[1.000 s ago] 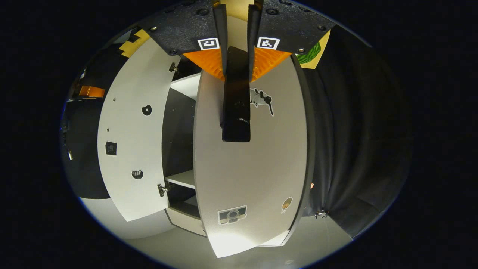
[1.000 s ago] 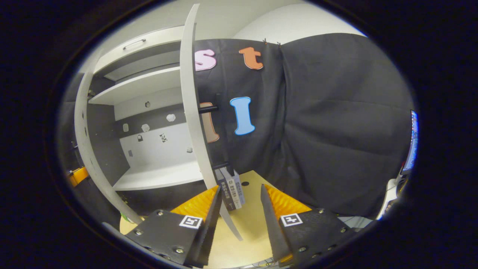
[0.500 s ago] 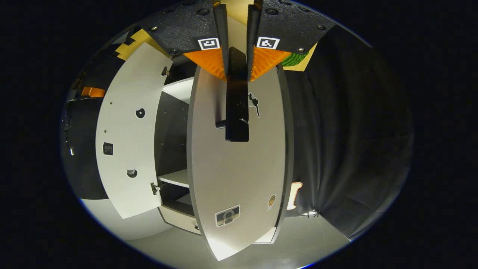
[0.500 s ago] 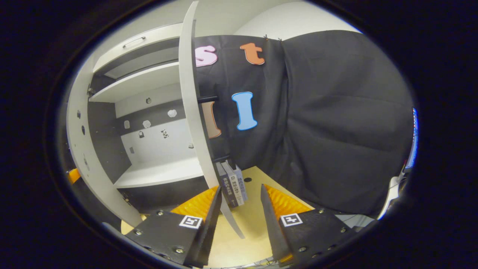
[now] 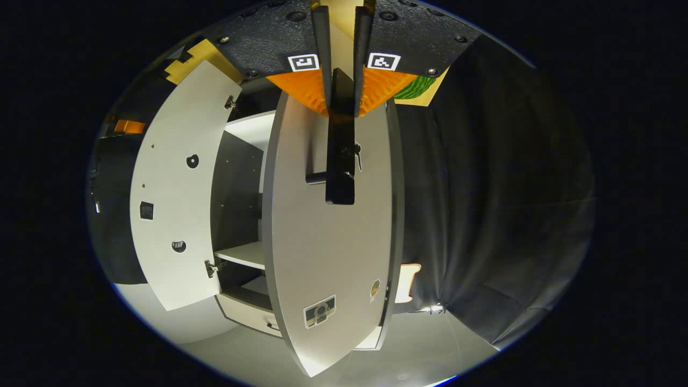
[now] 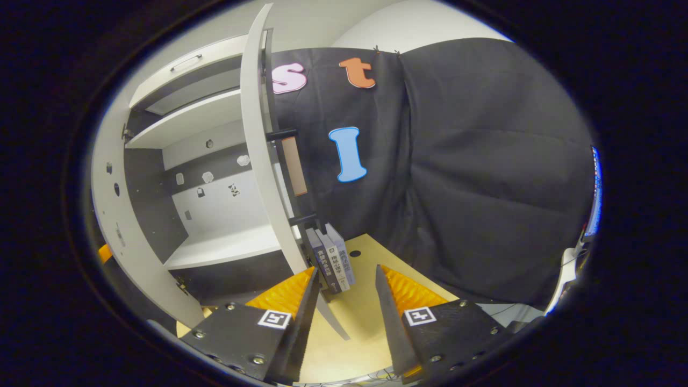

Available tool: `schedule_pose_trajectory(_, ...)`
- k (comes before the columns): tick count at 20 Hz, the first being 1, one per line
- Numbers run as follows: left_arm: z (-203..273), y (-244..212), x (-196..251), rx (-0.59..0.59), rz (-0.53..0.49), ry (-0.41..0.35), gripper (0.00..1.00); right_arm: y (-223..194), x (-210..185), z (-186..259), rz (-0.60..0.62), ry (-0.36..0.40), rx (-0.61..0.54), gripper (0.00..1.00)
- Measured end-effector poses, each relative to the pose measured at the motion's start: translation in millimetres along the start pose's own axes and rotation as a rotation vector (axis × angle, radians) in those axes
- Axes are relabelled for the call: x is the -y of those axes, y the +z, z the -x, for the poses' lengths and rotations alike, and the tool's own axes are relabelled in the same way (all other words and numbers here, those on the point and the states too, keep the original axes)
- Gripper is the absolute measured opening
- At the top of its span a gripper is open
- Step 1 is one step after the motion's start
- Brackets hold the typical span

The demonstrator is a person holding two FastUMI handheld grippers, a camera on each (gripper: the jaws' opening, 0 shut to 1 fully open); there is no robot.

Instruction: Open the right door of the double-door shoe cabinet with the right hand, and open the left door with the left hand.

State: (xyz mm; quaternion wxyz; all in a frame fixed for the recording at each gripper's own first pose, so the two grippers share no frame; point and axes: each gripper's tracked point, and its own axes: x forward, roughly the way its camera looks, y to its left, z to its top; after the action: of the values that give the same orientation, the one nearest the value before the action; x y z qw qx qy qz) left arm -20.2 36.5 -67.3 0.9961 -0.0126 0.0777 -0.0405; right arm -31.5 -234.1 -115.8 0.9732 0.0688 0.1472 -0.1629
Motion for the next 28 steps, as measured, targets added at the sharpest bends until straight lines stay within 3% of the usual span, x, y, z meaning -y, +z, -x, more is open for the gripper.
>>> schedule_pose_trajectory(6,5,-1,-13,-0.004,0.004,0.050,0.13,-8,-6,-5,0.000,0.022,-0.010,0.62)
schedule_pose_trajectory(19,8,-4,-22,0.012,0.025,0.096,0.12,-16,-11,-8,-0.013,0.024,-0.019,0.62)
schedule_pose_trajectory(21,12,-5,-38,0.013,0.028,0.113,0.08,-16,-13,-10,-0.007,0.025,-0.020,0.62)
schedule_pose_trajectory(25,23,-5,-71,0.014,0.004,0.199,0.12,-16,-14,-10,0.003,0.027,-0.021,0.62)
schedule_pose_trajectory(27,25,-6,-90,0.022,0.016,0.242,0.05,-16,-13,-10,0.007,0.027,-0.022,0.62)
schedule_pose_trajectory(28,25,-5,-91,0.030,0.051,0.230,0.04,-16,-13,-10,0.009,0.026,-0.021,0.62)
